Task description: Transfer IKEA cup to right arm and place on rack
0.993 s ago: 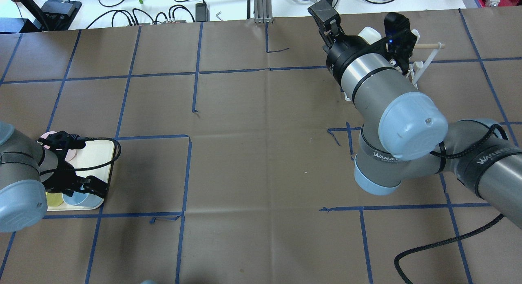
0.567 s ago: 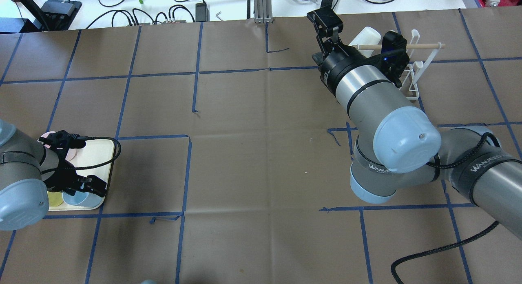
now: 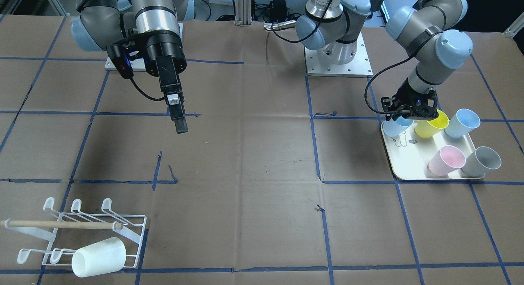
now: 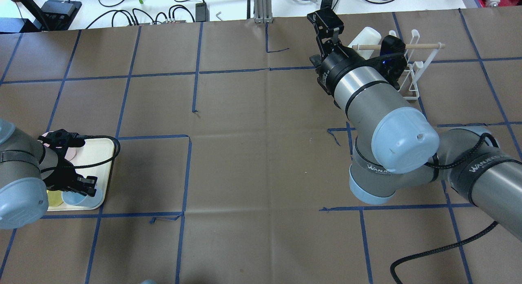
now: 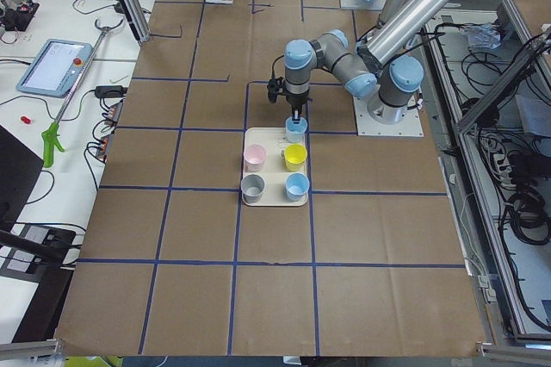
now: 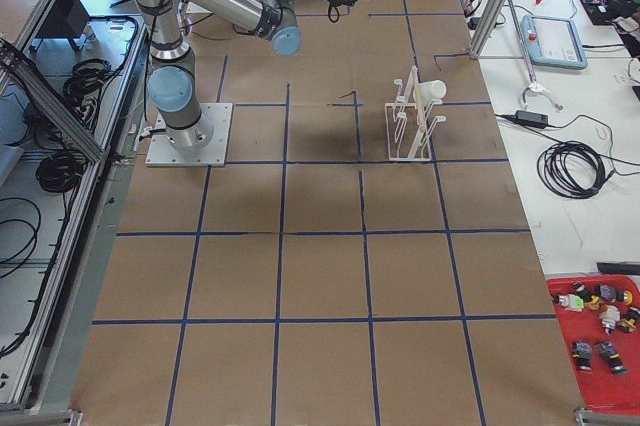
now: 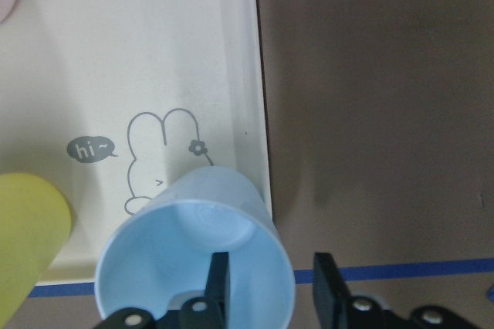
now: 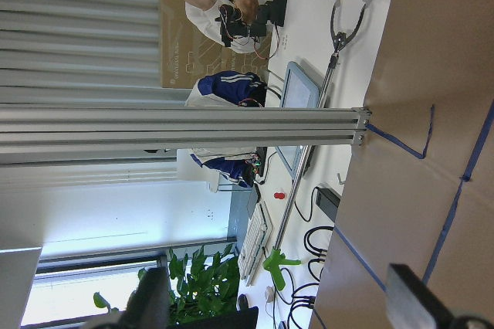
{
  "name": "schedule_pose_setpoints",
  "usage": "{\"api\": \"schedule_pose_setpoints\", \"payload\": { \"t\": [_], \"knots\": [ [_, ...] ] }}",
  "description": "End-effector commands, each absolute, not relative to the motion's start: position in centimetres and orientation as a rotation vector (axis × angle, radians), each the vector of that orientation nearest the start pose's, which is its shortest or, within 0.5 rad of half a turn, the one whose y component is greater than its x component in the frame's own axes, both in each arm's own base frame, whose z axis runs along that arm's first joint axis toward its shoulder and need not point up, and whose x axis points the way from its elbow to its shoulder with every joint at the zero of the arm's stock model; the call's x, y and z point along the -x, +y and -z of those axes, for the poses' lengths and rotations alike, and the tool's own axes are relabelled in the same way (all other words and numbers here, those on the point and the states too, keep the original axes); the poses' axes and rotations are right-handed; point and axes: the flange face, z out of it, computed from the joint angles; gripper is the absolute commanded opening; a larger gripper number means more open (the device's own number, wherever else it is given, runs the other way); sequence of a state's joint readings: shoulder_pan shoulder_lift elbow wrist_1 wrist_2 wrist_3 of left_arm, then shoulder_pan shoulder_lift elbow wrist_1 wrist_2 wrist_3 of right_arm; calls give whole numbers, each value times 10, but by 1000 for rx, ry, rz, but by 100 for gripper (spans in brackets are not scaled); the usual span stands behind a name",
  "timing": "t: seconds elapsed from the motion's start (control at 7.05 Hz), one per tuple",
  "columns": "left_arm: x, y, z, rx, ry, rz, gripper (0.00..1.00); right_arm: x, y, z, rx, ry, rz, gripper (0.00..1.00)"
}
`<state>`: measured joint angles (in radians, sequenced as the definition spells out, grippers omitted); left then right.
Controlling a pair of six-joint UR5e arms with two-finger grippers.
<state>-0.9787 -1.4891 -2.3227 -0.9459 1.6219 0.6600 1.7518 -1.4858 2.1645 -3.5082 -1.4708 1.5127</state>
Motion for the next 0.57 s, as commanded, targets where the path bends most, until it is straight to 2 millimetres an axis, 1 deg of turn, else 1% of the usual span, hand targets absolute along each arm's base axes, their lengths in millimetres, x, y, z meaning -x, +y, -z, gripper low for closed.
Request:
{"api": "schedule_pose_setpoints", "payload": {
  "t": [0.0, 0.14, 0.28, 0.43],
  "knots": [
    [-109, -387, -255, -103, 3102, -63, 0, -225, -433, -405, -1167, 1602, 882, 100],
    [-118, -399, -278, -97, 3092, -40, 0, -225, -433, -404, -1167, 1602, 882, 100],
    [-122, -406, -301, -90, 3097, -31, 0, -225, -433, -404, -1167, 1602, 882, 100],
    [-127, -423, -333, -101, 3087, 23, 0, -225, -433, -404, -1168, 1602, 885, 100]
  ]
}}
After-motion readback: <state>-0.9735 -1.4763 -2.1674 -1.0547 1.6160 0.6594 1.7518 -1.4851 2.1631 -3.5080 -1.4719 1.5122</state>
